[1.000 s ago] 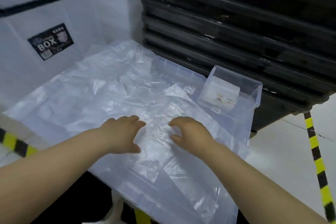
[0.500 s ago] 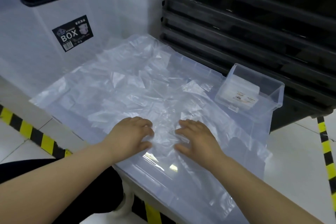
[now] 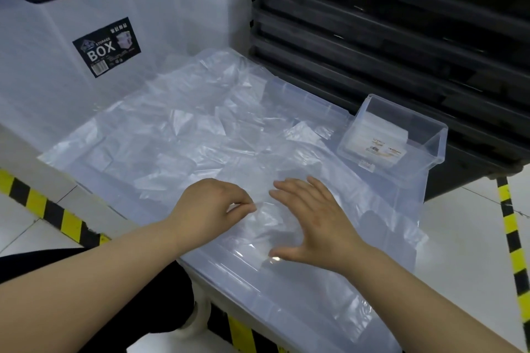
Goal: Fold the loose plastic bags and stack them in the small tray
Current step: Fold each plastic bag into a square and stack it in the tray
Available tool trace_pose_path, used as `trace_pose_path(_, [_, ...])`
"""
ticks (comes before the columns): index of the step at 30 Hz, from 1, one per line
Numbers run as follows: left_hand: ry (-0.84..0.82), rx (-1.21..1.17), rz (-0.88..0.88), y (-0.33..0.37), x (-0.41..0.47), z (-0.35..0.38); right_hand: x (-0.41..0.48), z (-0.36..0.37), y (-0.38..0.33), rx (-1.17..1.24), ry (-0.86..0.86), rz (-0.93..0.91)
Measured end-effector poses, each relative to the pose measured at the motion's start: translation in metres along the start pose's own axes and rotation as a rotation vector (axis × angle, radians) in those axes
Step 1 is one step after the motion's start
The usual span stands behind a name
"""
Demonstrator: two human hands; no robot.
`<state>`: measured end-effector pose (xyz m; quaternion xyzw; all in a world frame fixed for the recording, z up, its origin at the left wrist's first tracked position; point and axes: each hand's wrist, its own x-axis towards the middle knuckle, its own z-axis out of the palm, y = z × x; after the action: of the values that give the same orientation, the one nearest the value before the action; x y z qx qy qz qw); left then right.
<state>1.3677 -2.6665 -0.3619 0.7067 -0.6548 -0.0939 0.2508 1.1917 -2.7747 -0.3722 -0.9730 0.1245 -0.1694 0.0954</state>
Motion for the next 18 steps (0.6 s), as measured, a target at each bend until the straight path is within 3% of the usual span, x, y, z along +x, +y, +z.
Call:
trace_pose_path(3, [0.050, -0.015, 0.043, 0.007, 0.000, 0.001, 0.002, -0.001, 0.000, -0.082, 0.173, -0.071])
trace_pose_path(5, [-0.039, 0.029, 0.070, 0.015, -0.001, -0.002, 0.004, -0.007, 0.002, -0.103, 0.209, -0.084])
trace_pose_path(9, [-0.272, 0.183, 0.164, 0.015, -0.009, 0.003, -0.006, -0.022, 0.014, -0.030, 0.100, -0.030])
trace_pose_path(12, [-0.190, 0.255, 0.220, 0.005, -0.012, 0.015, -0.024, -0.034, 0.021, 0.043, -0.016, 0.026])
trace_pose_path(18, [-0.207, 0.265, 0.286, -0.002, -0.007, 0.024, -0.050, -0.046, 0.027, -0.010, -0.225, 0.061])
